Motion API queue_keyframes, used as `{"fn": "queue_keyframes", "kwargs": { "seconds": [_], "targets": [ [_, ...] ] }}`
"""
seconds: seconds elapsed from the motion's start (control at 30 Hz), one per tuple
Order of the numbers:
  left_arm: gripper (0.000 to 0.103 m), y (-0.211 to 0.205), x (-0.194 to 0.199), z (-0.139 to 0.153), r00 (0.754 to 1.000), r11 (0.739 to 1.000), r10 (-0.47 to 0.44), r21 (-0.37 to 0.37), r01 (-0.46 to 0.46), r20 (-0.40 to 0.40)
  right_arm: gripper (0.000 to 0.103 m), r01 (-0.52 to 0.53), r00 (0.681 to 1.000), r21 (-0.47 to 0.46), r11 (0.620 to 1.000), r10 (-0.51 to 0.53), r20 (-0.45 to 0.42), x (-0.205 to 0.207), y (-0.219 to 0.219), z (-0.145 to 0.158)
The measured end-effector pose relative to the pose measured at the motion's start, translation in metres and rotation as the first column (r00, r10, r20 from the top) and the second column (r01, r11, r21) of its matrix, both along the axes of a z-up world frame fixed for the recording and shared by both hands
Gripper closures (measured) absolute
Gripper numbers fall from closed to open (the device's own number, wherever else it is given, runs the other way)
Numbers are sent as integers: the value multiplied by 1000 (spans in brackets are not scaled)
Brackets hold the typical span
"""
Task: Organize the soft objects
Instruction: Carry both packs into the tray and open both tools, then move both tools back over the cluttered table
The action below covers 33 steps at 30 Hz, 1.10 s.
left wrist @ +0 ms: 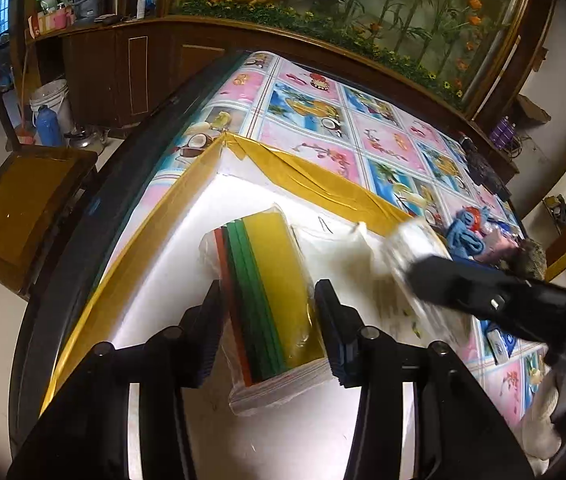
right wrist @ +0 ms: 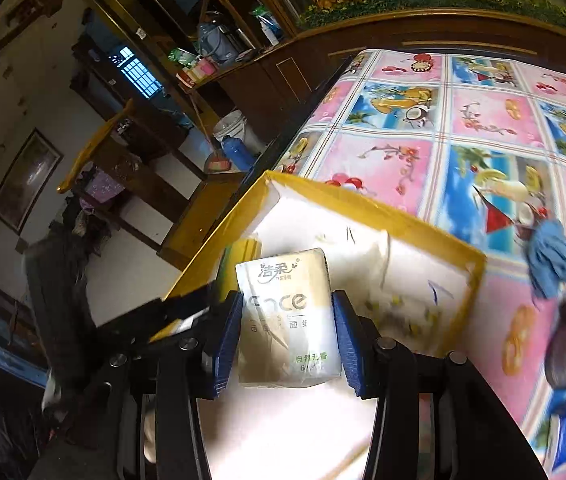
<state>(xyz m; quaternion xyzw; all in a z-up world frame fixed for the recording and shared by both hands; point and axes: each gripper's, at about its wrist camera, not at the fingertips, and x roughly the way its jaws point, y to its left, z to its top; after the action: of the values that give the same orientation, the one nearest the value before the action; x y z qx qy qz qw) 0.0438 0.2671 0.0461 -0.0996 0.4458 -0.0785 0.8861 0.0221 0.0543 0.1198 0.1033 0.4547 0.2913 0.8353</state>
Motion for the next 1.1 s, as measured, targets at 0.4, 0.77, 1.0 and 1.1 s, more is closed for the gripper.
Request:
{"fn": "queue_keyframes", "kwargs": {
  "seconds": [0.4, 0.77, 1.0, 1.1],
  "targets": [
    [45, 20, -12, -21, 994, 986, 91, -132, -99, -62, 35, 50, 999, -11, 999, -50, 14, 43, 36, -7],
    [43, 2, -47, -21, 987, 963, 147, -220, -156, -57, 34, 16, 989, -27, 1000, -12, 148, -49, -38, 16],
    [43, -11, -85, 44, 981, 975, 150, -183, -127, 122, 24, 157, 953, -62, 986, -135, 270, -123, -153, 23],
    [35, -34, -100, 59, 983, 985, 93, -156, -68, 156, 23, 267, 929, -83, 960, -233, 289, -147, -210, 16]
  ]
}}
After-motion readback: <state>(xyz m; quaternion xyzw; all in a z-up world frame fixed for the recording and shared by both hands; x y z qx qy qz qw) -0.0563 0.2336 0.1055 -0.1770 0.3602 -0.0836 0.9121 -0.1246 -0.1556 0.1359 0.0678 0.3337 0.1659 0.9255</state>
